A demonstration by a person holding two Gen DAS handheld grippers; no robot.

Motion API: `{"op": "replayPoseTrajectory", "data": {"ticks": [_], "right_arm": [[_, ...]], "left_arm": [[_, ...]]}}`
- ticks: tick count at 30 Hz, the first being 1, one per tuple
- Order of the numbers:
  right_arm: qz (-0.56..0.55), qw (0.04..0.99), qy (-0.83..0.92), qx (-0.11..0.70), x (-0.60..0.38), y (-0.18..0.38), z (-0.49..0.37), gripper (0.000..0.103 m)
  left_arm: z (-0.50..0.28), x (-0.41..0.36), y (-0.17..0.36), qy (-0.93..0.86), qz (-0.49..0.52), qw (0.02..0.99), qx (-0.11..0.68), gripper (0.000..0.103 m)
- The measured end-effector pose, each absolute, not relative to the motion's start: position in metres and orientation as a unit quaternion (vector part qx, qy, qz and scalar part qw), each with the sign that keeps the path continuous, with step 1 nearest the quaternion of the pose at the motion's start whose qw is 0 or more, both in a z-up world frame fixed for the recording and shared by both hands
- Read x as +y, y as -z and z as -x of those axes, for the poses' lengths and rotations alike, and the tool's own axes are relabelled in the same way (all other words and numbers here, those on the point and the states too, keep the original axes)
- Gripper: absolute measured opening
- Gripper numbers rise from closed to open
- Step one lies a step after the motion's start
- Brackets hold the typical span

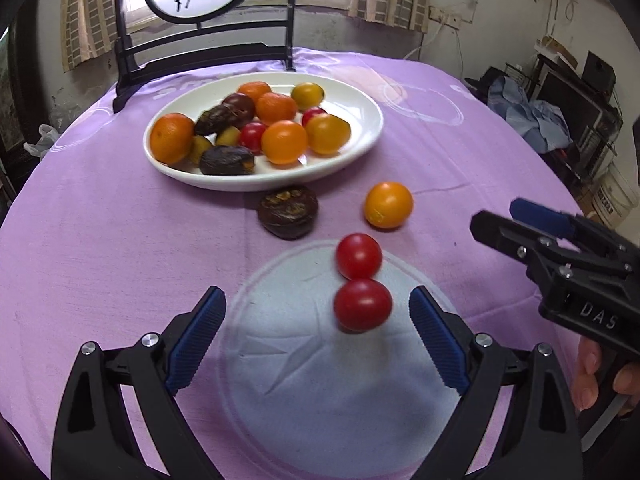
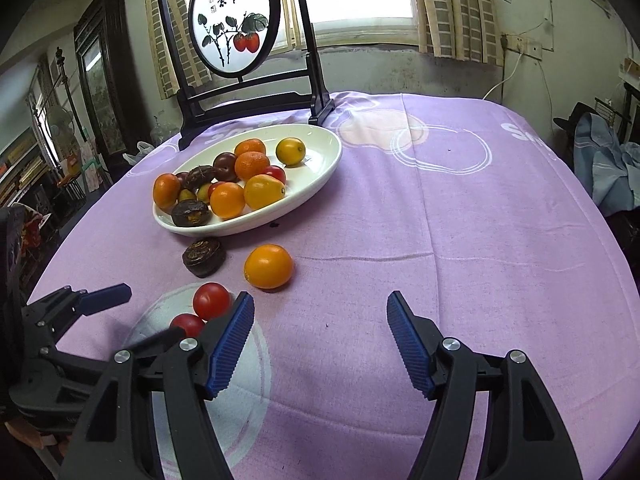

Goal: Organize fruits
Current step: 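Grasp a red tomato with the left tool while the right tool grasps another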

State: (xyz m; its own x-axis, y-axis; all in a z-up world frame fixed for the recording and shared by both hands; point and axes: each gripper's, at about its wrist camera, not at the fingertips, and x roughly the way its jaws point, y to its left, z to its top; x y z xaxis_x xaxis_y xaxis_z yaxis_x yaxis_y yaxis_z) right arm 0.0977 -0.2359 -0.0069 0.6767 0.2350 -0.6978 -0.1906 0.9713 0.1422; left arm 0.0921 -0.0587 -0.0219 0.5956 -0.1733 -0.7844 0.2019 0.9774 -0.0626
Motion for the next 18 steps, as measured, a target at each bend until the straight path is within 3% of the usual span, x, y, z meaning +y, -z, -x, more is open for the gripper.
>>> {"op": "replayPoseTrajectory", "data": {"ticks": [4,5,7,8,9,18], "right_arm": [[-0.026,0.916,-0.121,0.383,-0.235,0.005,-0.097,0.070],[-0.026,0.915,-0.122,0.382,-0.235,0.005,-0.097,0.070],[-0.027,0.916,-0.124,0.381,-0.234,0.004,-0.096,0.070],[-0.028,0.916,-0.126,0.381,-0.234,0.004,-0.096,0.070],[-0.028,0.916,-0.126,0.381,-0.234,0.004,-0.096,0.070],[-0.011,0.908,-0.137,0.396,-0.221,0.015,-0.096,0.070]], "left_arm": [[-0.095,-0.070,0.031,0.115,-0.028,0.885,0.450,0.073],[-0.098,-0.072,0.036,0.119,-0.024,0.881,0.457,0.060],[-0.100,-0.075,0.037,0.116,-0.025,0.884,0.452,0.050],[-0.100,-0.077,0.038,0.127,-0.026,0.882,0.453,0.037],[-0.099,-0.079,0.037,0.135,-0.027,0.881,0.453,0.032],[-0.101,-0.053,0.026,0.123,-0.016,0.890,0.438,0.032]]}}
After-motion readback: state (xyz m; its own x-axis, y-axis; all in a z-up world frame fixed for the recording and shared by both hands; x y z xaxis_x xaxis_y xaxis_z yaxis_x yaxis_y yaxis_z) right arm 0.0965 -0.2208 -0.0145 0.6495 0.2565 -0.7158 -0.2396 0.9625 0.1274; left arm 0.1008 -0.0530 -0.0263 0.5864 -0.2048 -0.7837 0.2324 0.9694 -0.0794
